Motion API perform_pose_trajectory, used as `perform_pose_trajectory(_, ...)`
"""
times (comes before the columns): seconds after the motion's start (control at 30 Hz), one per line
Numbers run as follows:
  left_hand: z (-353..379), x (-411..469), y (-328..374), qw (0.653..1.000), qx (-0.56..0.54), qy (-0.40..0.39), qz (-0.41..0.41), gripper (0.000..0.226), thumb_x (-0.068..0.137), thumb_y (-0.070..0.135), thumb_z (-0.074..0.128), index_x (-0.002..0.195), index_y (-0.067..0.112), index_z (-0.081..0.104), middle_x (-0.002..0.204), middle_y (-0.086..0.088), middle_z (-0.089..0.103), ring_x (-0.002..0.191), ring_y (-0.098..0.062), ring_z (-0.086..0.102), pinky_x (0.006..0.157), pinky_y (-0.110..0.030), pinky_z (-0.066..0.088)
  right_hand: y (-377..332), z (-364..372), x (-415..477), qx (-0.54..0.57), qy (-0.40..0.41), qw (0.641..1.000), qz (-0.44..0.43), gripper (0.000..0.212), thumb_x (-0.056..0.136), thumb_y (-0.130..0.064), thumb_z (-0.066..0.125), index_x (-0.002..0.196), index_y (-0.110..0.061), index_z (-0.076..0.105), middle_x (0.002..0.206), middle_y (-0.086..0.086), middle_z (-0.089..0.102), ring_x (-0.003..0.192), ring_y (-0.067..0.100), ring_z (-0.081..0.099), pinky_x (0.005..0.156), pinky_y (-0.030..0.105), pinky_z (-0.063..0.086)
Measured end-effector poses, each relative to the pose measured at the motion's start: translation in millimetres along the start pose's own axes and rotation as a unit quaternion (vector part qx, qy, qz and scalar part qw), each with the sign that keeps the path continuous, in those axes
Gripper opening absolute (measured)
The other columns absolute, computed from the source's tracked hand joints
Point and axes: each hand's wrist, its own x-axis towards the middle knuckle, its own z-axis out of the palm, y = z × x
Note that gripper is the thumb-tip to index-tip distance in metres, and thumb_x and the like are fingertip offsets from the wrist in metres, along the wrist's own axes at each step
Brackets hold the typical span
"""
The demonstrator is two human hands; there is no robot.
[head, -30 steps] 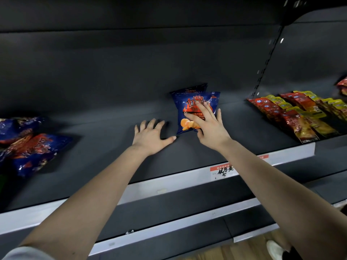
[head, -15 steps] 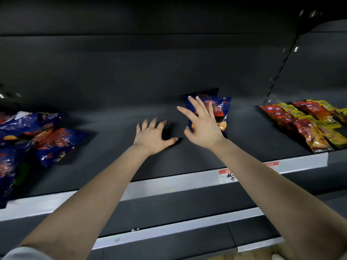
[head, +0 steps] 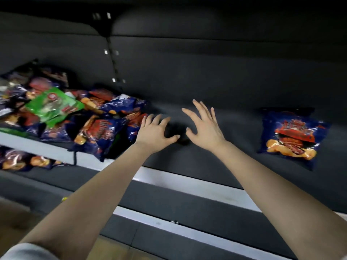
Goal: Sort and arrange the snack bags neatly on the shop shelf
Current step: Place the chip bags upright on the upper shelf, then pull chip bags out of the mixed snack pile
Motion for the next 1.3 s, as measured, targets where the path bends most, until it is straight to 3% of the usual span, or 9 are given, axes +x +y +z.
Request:
perform_pose_trajectory(0.17,-22,-24,-55,0.998,0.035,0.052,-0.032,0.077,0.08,0.067,0.049,0.143,0.026,0.035,0.15,-0.005,0.034,0.14,-0.03,0.023,0.118,-0.043,0.008,-46,30,36,0.043,-0.022,0.997,-0.059,0.063,0.087,-0.031,0.054,0.145,-0.03,0.029,0.158,0.004,0.006,0.146,0.024,0.002,0.116,0.046,-0.004)
perform_pose_trajectory(0.5,-48,-73,-121,0.985,0.059,0.084,-0.139,0.083,0.077,0.071,0.05,0.145,0.028,0.03,0.153,-0.003,0.029,0.143,-0.027,0.018,0.117,-0.046,0.003,-125,72,76,0.105,-0.031,0.983,-0.148,0.061,0.087,-0.039,0.056,0.143,-0.027,0.036,0.156,0.007,0.017,0.143,0.028,0.014,0.114,0.052,0.005)
perform_pose_trajectory(0.8,-61,-108,-155,0.97,0.059,0.083,-0.219,0.087,0.074,0.077,0.045,0.146,0.032,0.026,0.153,-0.001,0.028,0.142,-0.03,0.019,0.116,-0.048,0.012,-171,87,92,0.092,-0.052,0.97,-0.221,0.07,0.084,-0.061,0.049,0.145,-0.032,0.029,0.156,0.003,0.017,0.144,0.027,0.011,0.116,0.049,0.0)
perform_pose_trajectory(1.1,-54,-127,-168,0.963,0.044,0.068,-0.258,0.094,0.074,0.079,0.044,0.148,0.026,0.022,0.151,-0.002,0.032,0.137,-0.028,0.028,0.113,-0.045,0.017,-185,100,97,0.054,-0.098,0.971,-0.212,0.073,0.08,-0.068,0.045,0.143,-0.035,0.028,0.145,-0.004,0.04,0.132,0.022,0.037,0.117,0.049,0.003)
perform_pose_trajectory(1.3,-48,-128,-168,0.963,0.024,0.052,-0.263,0.09,0.075,0.078,0.043,0.147,0.028,0.022,0.148,-0.004,0.037,0.135,-0.029,0.031,0.111,-0.045,0.019,-184,100,96,0.077,-0.097,0.971,-0.206,0.069,0.083,-0.063,0.051,0.141,-0.031,0.034,0.138,0.001,0.047,0.127,0.025,0.042,0.115,0.046,0.012)
